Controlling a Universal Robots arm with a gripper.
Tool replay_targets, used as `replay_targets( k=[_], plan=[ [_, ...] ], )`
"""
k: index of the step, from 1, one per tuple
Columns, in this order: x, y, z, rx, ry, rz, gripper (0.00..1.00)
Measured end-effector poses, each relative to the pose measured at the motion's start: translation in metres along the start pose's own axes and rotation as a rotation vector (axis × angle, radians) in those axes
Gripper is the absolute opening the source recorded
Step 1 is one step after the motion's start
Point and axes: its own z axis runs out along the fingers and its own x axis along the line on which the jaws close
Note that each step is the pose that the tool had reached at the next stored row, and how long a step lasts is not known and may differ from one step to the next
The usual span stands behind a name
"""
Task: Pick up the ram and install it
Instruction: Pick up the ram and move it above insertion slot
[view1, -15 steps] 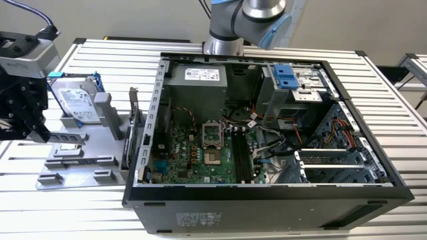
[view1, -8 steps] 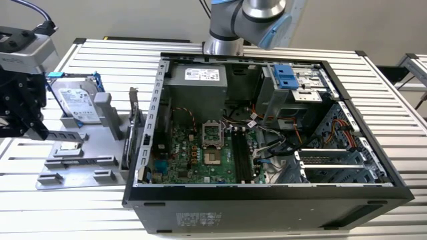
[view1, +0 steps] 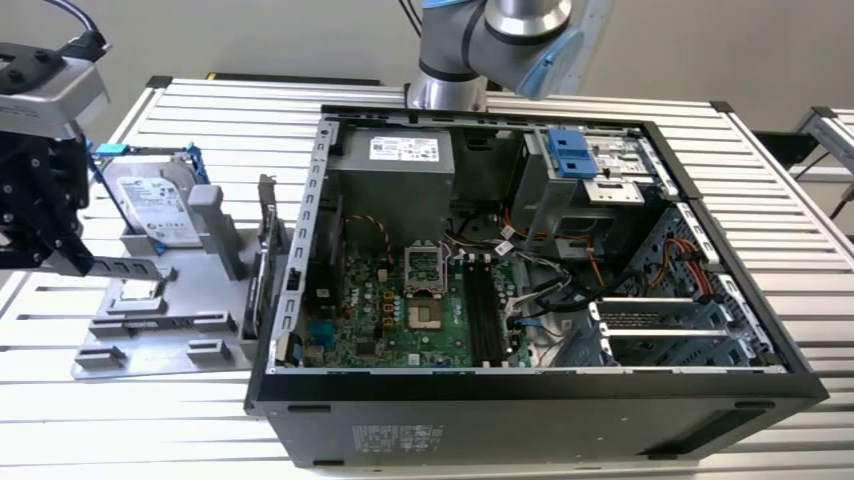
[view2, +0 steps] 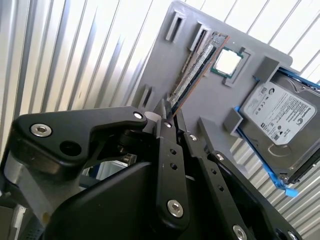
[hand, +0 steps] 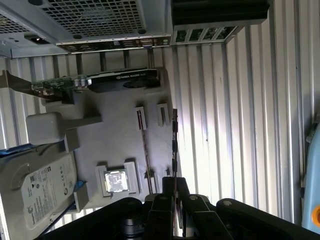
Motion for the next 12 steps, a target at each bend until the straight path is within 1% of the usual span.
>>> replay_targets(
  k=[12],
  plan=[
    [0.0000,-0.0002,-0.0095,0.0000,0.0001,0.013,0.00]
  ],
)
